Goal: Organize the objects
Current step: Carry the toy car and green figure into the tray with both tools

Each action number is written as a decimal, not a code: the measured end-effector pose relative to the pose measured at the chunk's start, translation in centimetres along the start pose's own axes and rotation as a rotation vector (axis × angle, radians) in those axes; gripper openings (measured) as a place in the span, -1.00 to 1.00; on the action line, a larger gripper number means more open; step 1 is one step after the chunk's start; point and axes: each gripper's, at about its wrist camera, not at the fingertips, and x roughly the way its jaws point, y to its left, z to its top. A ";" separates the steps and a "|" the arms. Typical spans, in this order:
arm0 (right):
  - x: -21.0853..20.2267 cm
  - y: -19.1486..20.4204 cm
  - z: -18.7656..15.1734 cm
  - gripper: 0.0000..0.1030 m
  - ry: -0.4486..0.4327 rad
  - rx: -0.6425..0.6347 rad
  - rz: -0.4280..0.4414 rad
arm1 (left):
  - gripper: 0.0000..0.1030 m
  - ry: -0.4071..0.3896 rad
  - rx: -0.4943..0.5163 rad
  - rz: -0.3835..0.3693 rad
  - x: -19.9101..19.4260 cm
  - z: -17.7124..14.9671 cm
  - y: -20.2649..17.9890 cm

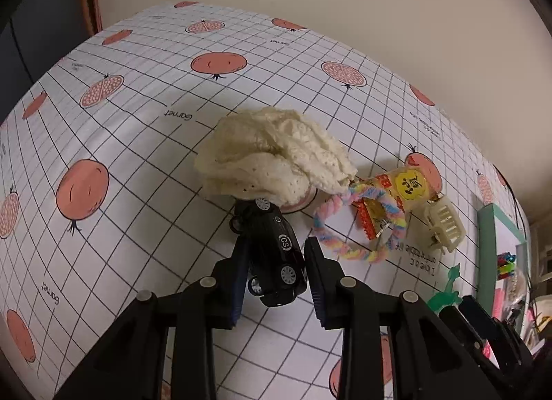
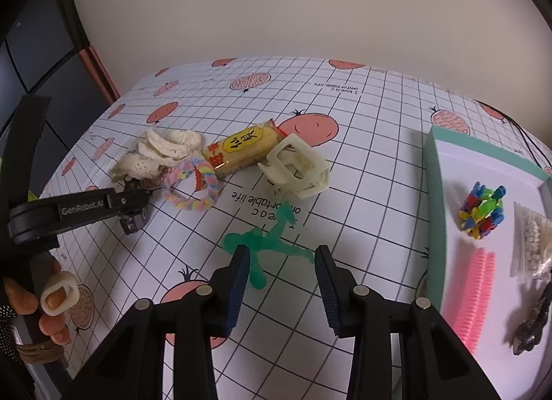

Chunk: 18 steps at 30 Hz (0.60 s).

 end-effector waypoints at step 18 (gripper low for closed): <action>-2.7 -2.1 0.3 -0.20 -0.037 0.020 0.000 | -0.35 0.150 -0.018 0.004 -0.1 -2.1 -1.2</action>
